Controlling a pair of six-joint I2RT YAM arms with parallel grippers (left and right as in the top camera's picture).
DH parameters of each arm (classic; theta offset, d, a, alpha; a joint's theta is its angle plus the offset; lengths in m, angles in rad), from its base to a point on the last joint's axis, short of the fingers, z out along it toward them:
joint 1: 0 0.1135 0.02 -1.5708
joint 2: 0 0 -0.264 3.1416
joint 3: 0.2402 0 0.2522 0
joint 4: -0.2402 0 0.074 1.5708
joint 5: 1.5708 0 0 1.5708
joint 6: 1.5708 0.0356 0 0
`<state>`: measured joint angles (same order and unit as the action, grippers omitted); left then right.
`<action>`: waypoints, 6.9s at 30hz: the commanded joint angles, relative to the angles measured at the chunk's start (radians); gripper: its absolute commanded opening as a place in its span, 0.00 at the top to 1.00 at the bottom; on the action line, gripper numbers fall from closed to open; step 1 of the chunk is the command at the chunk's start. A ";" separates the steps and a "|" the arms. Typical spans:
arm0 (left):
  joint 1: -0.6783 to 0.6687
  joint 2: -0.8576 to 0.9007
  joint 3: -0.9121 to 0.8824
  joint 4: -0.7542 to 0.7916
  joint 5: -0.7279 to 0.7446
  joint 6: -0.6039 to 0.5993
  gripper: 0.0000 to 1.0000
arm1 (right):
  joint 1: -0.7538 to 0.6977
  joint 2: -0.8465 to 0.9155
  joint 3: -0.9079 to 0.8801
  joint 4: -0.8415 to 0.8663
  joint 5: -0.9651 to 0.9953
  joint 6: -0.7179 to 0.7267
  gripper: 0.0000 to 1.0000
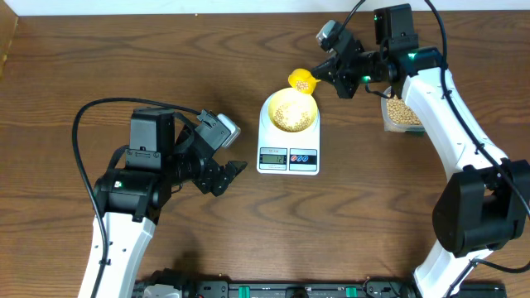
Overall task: Scoop item into bowl and weigh 50g on scale
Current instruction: 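Tip the scoop to pour soybeans into the yellow bowl, then carry the empty scoop back right to the soybean tub, then dip the scoop into the soybeans again with the right gripper, then lift the filled scoop and carry it left toward the bowl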
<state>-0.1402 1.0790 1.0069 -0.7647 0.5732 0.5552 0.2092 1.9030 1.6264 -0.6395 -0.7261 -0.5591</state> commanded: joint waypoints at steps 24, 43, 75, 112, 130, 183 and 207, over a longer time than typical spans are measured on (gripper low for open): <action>0.004 0.000 -0.004 -0.002 -0.002 0.013 0.15 | 0.042 0.002 -0.004 -0.007 -0.013 -0.119 0.99; 0.004 0.000 -0.004 -0.002 -0.002 0.013 0.16 | 0.016 -0.035 -0.001 0.034 0.020 0.145 0.99; 0.004 0.000 -0.004 -0.002 -0.002 0.013 0.16 | -0.127 -0.200 -0.002 -0.034 0.856 0.684 0.99; 0.004 0.000 -0.004 -0.002 -0.002 0.013 0.16 | -0.294 -0.199 -0.248 -0.069 0.855 0.836 0.99; 0.004 0.000 -0.004 -0.002 -0.002 0.013 0.16 | -0.294 -0.199 -0.295 -0.027 0.705 0.796 0.99; 0.004 0.000 -0.004 -0.002 -0.002 0.013 0.16 | -0.568 -0.199 -0.295 -0.011 0.061 0.637 0.99; 0.004 0.000 -0.004 -0.002 -0.002 0.013 0.16 | -0.571 -0.199 -0.295 0.038 -0.175 0.640 0.99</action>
<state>-0.1402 1.0790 1.0069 -0.7635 0.5732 0.5556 -0.3569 1.7191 1.3392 -0.6147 -0.8028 0.0940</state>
